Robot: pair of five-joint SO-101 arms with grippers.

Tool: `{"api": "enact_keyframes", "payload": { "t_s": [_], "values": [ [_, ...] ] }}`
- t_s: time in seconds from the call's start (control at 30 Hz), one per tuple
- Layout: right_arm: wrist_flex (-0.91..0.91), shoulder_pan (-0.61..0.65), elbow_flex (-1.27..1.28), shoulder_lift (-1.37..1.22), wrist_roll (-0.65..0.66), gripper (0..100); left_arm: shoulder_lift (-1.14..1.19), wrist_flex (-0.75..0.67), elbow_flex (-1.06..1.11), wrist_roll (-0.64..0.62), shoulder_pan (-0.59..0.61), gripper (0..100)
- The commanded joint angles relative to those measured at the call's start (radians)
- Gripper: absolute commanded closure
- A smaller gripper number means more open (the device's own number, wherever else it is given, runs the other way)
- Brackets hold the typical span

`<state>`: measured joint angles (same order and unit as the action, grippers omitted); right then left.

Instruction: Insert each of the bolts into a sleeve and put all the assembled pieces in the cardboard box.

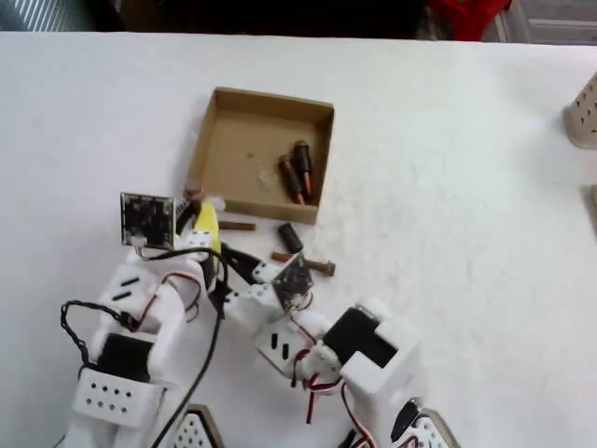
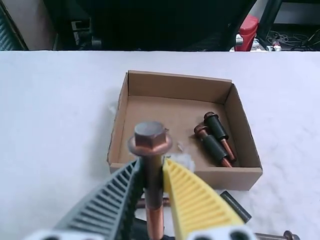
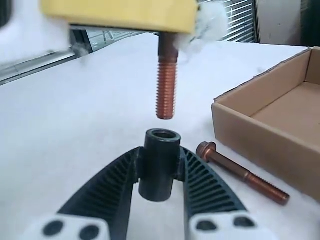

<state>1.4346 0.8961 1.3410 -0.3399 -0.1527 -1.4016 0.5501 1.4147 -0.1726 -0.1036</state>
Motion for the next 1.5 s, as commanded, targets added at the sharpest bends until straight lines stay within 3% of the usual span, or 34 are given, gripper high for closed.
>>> {"api": "enact_keyframes", "payload": {
  "t_s": [0.0, 0.57, 0.87, 1.47],
  "values": [
    [-0.005, 0.008, -0.025, 0.005, 0.015, 98.2, -0.022, 0.040, -0.014, -0.006, -0.036, 98],
    [-0.059, 0.010, -0.021, 0.015, 0.015, 98.2, -0.022, 0.086, -0.025, -0.003, -0.053, 98],
    [-0.058, 0.010, -0.020, 0.015, 0.015, 98.2, -0.019, -0.020, 0.026, -0.003, -0.027, 98],
    [-0.010, 0.005, -0.006, 0.016, 0.015, 98.2, -0.021, 0.032, 0.032, 0.026, -0.027, 98]
  ]
}}
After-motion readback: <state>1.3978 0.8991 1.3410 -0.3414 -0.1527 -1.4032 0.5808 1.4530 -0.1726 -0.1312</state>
